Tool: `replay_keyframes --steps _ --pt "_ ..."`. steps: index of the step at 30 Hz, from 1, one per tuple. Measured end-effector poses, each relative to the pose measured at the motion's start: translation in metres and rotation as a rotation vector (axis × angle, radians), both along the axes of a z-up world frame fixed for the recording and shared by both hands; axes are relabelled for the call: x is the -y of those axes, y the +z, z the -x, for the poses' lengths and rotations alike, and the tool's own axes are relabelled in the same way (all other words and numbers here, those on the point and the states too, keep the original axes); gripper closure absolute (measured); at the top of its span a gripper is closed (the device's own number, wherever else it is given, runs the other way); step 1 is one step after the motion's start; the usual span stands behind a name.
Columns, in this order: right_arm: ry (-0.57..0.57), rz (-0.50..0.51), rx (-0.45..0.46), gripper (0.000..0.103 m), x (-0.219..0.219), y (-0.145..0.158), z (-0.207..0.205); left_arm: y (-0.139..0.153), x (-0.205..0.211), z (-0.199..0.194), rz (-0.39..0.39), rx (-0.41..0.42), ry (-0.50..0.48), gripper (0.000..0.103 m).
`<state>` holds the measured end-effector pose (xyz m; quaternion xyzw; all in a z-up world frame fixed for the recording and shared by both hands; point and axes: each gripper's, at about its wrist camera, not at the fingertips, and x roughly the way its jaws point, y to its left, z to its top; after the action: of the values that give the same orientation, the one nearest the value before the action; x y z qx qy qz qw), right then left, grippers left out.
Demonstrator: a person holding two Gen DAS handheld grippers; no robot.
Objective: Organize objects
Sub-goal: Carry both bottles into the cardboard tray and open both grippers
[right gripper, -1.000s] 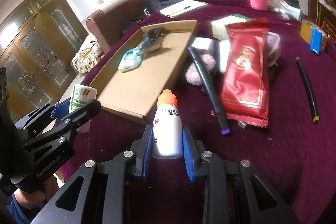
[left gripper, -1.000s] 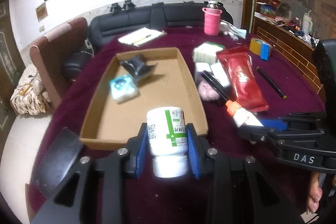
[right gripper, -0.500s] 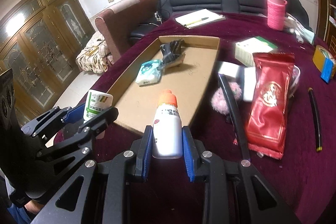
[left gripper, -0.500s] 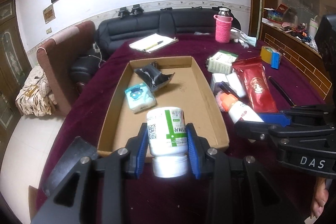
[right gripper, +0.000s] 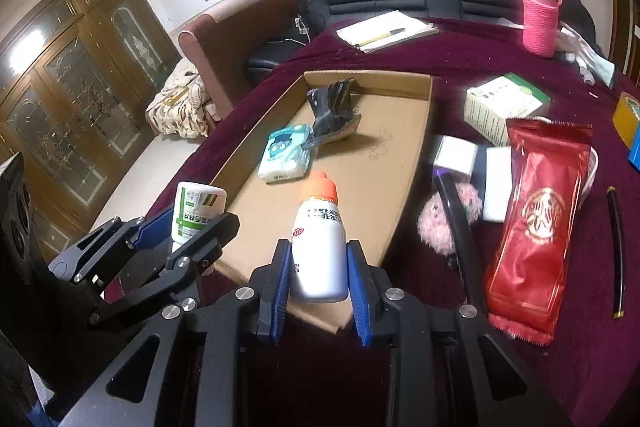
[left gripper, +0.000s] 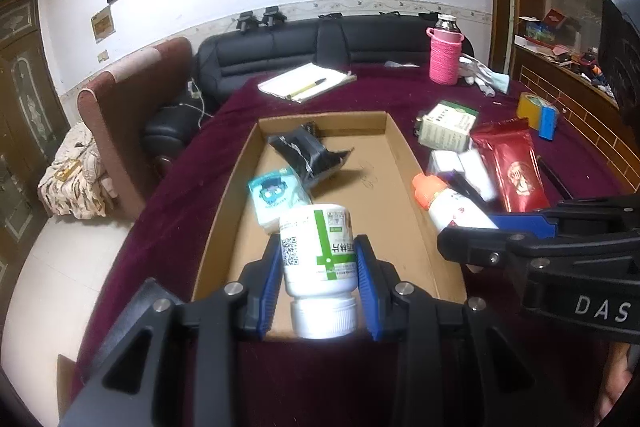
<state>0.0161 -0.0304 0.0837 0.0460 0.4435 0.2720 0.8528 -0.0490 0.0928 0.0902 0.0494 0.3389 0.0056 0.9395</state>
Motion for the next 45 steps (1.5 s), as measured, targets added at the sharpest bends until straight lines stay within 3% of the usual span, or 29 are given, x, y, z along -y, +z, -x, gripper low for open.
replay_keyframes --steps 4,10,15,22,27,36,45 --pt "-0.011 0.010 0.006 0.073 -0.003 0.011 -0.018 0.013 -0.002 -0.023 0.006 0.002 0.013 0.069" --pt "-0.100 -0.007 0.026 0.073 0.002 0.030 -0.065 0.033 -0.008 -0.084 0.136 -0.029 0.011 0.069" --pt "-0.158 -0.021 -0.047 0.073 0.004 0.013 -0.109 0.000 -0.019 -0.123 0.260 -0.120 0.040 0.069" --pt "-0.110 0.070 -0.093 0.073 -0.032 -0.018 -0.150 -0.038 -0.024 -0.146 0.311 -0.186 0.051 0.070" --pt "-0.095 0.114 -0.110 0.073 -0.050 -0.034 -0.176 -0.053 -0.037 -0.155 0.396 -0.237 0.050 0.071" --pt "-0.112 0.167 -0.148 0.073 -0.061 -0.061 -0.196 -0.056 -0.035 -0.156 0.361 -0.251 0.066 0.071" --pt "-0.102 0.191 -0.134 0.071 -0.067 -0.064 -0.195 -0.056 -0.036 -0.156 0.370 -0.248 0.064 0.070"
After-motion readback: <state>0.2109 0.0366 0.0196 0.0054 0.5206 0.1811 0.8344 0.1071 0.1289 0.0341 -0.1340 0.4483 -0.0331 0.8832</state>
